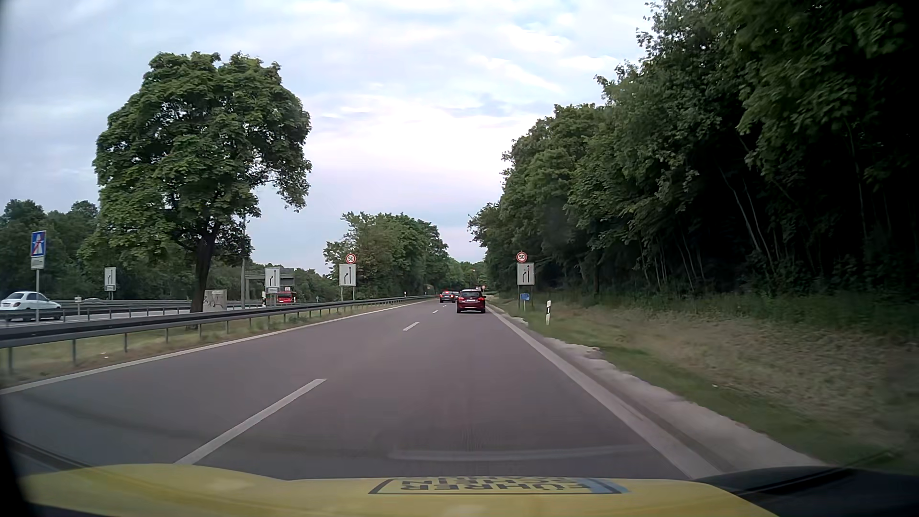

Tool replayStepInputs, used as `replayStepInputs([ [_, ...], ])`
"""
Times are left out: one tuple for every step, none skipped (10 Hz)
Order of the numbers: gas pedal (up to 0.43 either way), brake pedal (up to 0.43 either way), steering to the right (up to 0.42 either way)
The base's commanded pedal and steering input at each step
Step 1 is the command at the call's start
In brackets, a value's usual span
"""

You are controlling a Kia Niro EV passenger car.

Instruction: Follow the waypoints while adhering to traffic rules and regulations

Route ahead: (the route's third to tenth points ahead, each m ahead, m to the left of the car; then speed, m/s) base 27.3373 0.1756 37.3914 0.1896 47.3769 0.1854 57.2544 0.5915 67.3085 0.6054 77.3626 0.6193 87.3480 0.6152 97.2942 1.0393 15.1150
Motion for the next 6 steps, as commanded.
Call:
replayStepInputs([
  [0.0, 0.11, -0.003],
  [0.0, 0.091, -0.003],
  [0.0, 0.0, -0.003],
  [0.0, 0.0, -0.003],
  [0.0, 0.0, -0.002],
  [0.0, 0.0, -0.002],
])
